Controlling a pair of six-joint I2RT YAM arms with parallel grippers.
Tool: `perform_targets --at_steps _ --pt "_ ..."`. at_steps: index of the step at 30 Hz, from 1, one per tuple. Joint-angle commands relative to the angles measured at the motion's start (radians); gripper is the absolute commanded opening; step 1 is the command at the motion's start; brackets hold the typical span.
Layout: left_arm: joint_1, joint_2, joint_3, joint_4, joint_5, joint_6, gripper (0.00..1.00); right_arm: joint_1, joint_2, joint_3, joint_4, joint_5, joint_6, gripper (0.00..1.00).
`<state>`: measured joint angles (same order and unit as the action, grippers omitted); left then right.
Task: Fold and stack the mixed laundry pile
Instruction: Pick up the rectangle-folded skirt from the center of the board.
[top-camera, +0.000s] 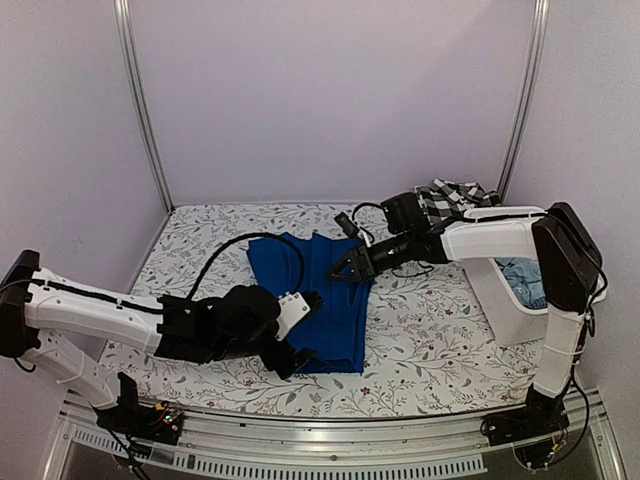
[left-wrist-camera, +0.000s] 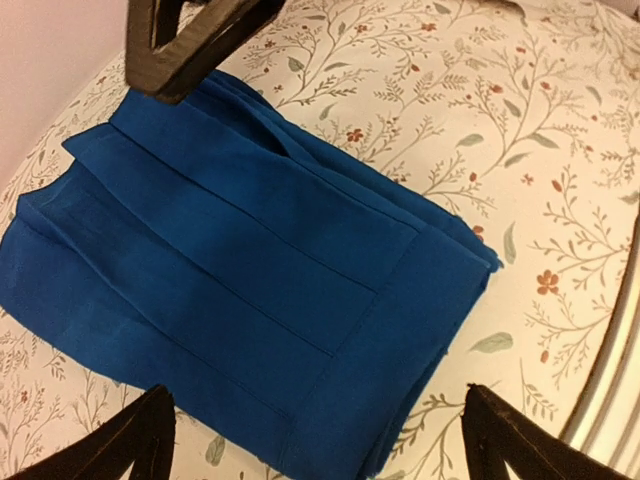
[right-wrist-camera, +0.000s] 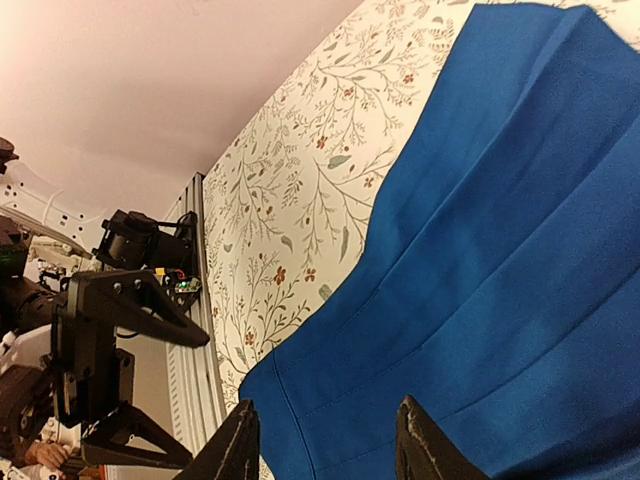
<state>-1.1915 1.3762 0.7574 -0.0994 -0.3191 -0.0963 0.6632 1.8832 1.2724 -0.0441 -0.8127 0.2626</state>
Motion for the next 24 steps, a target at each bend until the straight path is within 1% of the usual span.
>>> perform_targets --at_steps 1,3,7,8,15,20,22,24 --pt "-0.102 0.055 -0.02 -0.036 -0.127 0.057 1.0 0.069 0.132 0.068 -0.04 -0.097 -0.047 0.44" --pt "-0.112 0.101 -0.014 -0.043 -0.149 0.075 0.98 0.08 0.184 0.068 -0.043 -0.109 -0.054 0.42" --pt "-0.117 0.166 -0.011 0.003 -0.064 0.095 0.89 0.078 0.229 0.0 -0.034 -0.076 -0.059 0.41" --pt "-0.122 0.177 -0.011 0.021 -0.062 0.111 0.88 0.075 0.235 -0.017 -0.033 -0.068 -0.062 0.41" --pt "-0.177 0.305 -0.012 0.127 -0.183 0.226 0.87 0.058 0.283 -0.115 -0.035 -0.019 -0.092 0.38" --pt "-0.203 0.381 -0.008 0.208 -0.265 0.31 0.82 0.059 0.299 -0.146 -0.004 -0.017 -0.094 0.37" --pt "-0.204 0.406 -0.003 0.23 -0.294 0.339 0.77 0.058 0.298 -0.156 0.009 -0.017 -0.092 0.37" --pt "-0.209 0.431 0.0 0.253 -0.309 0.367 0.69 0.059 0.298 -0.161 0.012 -0.019 -0.091 0.37"
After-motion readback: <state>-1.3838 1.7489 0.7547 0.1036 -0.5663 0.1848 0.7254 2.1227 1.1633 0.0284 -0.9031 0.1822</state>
